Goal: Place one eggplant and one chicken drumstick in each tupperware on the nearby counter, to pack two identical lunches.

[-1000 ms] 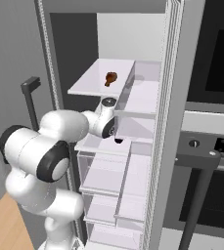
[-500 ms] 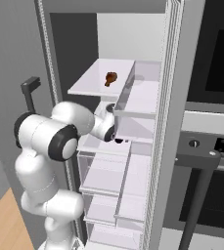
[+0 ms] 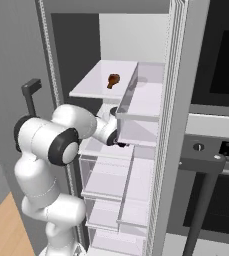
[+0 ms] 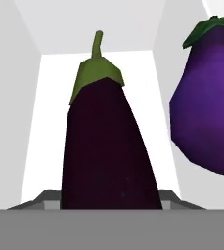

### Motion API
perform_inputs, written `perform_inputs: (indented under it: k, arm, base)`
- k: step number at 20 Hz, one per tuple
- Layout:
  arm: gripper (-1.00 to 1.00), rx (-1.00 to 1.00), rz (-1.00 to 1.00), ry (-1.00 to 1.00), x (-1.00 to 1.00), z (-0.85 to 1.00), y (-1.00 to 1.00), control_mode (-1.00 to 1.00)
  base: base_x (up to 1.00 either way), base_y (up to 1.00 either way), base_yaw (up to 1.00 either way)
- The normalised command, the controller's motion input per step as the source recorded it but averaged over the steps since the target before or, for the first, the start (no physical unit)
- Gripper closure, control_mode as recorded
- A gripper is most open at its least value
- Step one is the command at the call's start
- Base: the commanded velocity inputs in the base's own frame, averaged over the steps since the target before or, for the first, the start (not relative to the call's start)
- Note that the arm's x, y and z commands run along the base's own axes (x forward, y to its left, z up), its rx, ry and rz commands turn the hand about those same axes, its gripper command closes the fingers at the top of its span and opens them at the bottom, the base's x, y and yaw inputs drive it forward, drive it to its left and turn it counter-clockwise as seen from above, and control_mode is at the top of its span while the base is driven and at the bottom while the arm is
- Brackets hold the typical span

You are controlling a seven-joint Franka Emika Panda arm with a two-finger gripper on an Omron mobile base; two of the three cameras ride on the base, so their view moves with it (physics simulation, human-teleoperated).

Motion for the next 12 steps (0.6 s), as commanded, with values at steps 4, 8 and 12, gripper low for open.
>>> perform_inputs:
  k: [4, 8, 12]
  arm:
    - [1.0, 0.0, 0.06, -0.01, -1.0, 0.21, 0.33, -1.0]
    - [1.0, 0.0, 0.08, 0.0, -0.99, 0.84, 0.56, -1.0]
    - [1.0, 0.0, 0.05, 0.0, -0.97, 1.0, 0.48, -1.0]
  base:
    - [0.0, 0.0, 0.0]
    - [0.0, 0.0, 0.0]
    - [0.0, 0.0, 0.0]
